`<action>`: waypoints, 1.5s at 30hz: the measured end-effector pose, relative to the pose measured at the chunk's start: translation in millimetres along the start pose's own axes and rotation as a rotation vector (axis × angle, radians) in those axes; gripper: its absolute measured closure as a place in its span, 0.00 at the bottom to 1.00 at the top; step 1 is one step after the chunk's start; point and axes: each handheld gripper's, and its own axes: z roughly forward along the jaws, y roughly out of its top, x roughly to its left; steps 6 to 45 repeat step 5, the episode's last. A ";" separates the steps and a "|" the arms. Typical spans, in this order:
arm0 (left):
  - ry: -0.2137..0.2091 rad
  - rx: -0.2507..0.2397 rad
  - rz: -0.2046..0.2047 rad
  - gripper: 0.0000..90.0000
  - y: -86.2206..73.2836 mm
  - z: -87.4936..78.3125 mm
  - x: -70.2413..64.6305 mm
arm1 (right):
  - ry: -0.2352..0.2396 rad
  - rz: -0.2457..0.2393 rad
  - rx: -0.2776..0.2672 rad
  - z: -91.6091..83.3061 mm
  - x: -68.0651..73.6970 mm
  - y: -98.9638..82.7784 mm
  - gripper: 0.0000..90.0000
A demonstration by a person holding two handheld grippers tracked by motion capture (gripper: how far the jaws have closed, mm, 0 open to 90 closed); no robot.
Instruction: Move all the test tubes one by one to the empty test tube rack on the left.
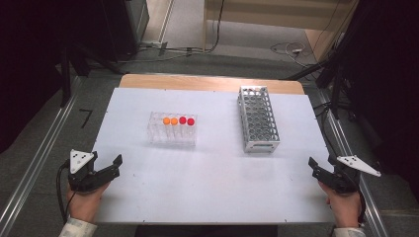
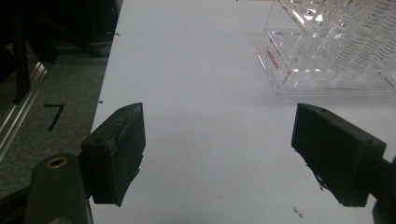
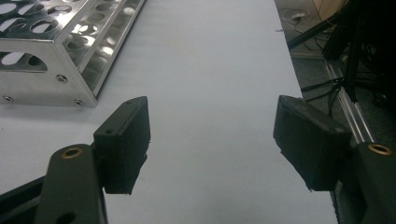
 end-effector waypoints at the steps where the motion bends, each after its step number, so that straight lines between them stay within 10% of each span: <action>1: 0.001 0.001 0.001 0.20 -0.3 0.2 0.3 | -0.001 -0.003 -0.001 0.1 0.2 0.0 0.29; 45: -0.005 0.014 -0.007 0.20 -1.9 2.4 0.4 | -0.001 0.000 0.008 1.3 0.3 -0.6 0.29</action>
